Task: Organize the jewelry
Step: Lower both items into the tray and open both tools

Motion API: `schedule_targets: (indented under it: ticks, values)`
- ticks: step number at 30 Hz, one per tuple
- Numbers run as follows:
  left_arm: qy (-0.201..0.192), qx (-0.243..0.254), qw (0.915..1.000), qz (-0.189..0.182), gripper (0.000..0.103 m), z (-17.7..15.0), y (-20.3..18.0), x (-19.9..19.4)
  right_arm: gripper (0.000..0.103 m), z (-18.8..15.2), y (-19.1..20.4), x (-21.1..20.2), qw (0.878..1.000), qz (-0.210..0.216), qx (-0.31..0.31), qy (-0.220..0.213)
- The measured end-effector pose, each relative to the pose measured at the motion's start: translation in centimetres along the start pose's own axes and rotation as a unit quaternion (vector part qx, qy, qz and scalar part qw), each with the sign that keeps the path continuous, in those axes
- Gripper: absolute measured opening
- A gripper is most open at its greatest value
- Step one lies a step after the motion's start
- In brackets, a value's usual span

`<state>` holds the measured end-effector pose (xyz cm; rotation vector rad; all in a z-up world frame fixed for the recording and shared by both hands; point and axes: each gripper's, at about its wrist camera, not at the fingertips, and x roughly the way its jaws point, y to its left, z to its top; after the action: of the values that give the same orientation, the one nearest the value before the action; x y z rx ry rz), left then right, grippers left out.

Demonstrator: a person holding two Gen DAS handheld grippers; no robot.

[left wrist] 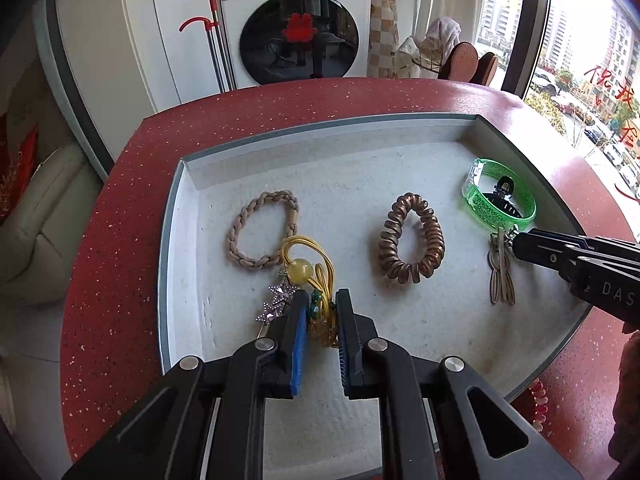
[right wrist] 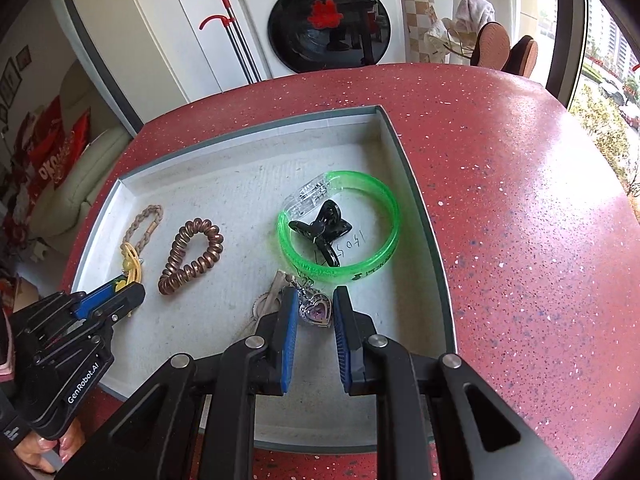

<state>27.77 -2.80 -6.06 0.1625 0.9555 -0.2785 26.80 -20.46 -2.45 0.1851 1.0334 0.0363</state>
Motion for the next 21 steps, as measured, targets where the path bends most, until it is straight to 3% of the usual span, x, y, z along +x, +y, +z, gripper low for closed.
schedule_targets:
  ticks: [3,5,13,21]
  values:
    - [-0.003,0.013,0.9998,0.013,0.032,0.0,-0.5,0.0,0.022,0.0,0.4,0.0,1.000,-0.005,-0.010,0.002]
    - [-0.003,0.015,0.9997,0.017,0.032,0.1,-0.7,0.0,0.039,0.0,0.3,-0.1,1.000,0.001,-0.006,0.003]
    - [-0.006,0.010,0.9997,0.023,0.032,0.0,-0.7,-0.4,0.060,0.0,0.5,-1.9,0.999,0.032,0.007,-0.013]
    - [-0.018,-0.001,0.9996,0.019,0.032,0.1,-0.6,-1.5,0.061,-0.3,0.5,-3.8,0.998,0.047,0.019,-0.030]
